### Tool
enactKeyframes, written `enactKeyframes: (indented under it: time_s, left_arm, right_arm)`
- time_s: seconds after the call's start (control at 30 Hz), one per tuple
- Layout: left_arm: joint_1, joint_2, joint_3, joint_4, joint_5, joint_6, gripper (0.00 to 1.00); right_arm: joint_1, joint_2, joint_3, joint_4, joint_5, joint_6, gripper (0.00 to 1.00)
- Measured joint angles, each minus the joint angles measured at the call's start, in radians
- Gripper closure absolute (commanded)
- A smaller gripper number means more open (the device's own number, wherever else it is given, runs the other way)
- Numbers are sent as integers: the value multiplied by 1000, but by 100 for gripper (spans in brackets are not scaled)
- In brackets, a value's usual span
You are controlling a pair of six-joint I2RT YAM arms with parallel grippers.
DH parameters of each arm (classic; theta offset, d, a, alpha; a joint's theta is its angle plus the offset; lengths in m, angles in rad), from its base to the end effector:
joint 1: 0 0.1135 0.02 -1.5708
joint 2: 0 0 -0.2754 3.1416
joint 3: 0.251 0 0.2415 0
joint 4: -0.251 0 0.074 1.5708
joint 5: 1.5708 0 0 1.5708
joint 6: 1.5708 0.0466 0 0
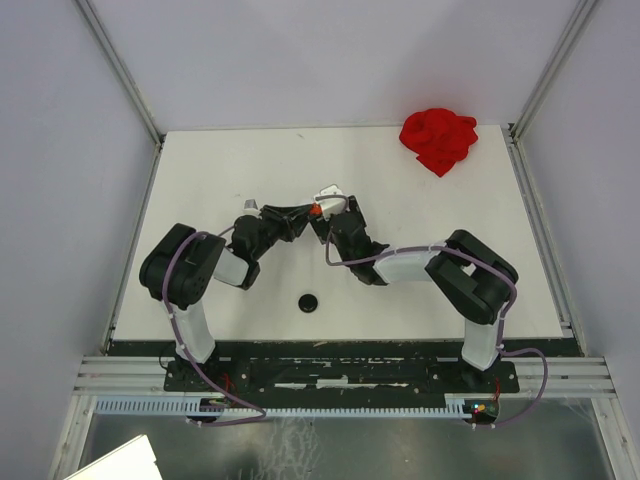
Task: Insert the wireless bluetooth earbuds into the charging case
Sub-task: Close the charging case, then place the charging case at the center of the board.
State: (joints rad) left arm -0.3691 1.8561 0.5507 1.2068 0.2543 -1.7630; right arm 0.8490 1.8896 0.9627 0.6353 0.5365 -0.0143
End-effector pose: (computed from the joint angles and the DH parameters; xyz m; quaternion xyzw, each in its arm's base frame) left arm 0.3085 -0.1319 0.1560 -0.4066 0.6183 -0.6284 0.2398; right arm 0.2848 0.2875 0.1912 -0.1800 0.7689 0.0389 0.6123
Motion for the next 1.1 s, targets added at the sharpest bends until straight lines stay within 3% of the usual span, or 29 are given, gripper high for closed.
enactKeyframes:
  time_s: [0.3,0.67,1.1]
  left_arm:
    - [16,5,0,-1,0,2,97]
    - [117,16,-16,-87,-13,133,97]
    - [139,11,-25,-270,-99,302,97]
  right_arm:
    - [-10,-76,-70,-11,82,-24,17]
    - [-34,-225,-72,-246,85,73,17]
    - [-95,-324,-9,-563,-193,187,19]
